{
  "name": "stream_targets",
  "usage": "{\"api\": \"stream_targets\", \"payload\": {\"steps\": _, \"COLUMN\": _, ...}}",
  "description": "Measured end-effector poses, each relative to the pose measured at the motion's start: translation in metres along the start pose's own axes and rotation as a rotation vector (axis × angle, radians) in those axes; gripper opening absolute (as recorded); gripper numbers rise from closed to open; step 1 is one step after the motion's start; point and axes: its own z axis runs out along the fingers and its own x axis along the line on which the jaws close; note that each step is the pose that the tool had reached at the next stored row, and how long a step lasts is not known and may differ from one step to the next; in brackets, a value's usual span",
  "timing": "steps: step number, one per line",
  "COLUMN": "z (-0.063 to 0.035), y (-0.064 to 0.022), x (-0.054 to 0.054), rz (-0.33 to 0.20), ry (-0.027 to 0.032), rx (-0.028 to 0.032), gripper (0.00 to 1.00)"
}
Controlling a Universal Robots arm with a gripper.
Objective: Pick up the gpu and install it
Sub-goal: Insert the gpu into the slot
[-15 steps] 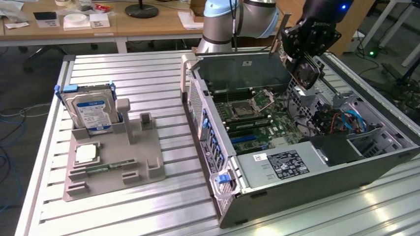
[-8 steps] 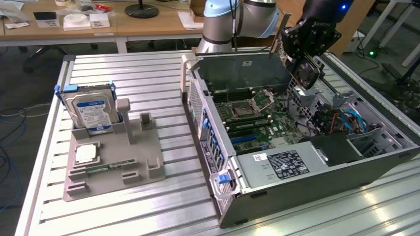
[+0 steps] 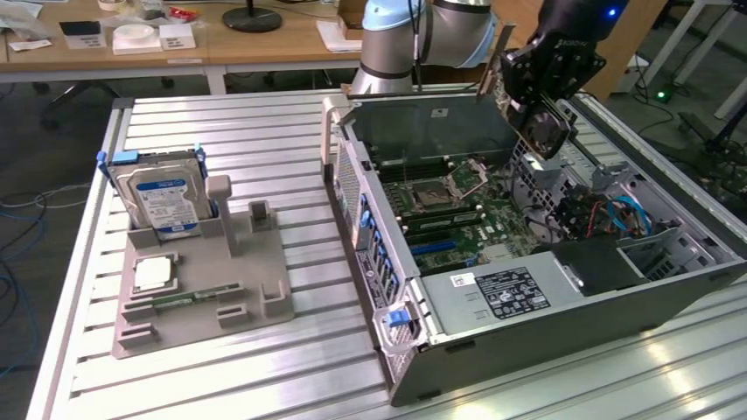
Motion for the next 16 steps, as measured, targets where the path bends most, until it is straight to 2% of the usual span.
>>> {"api": "stream_targets", "payload": {"steps": 16, "z": 0.0000, "y": 0.0000, "x": 0.0004, "rz": -0.195, "ry": 0.0055, "rx": 0.0039, "gripper": 0.28}}
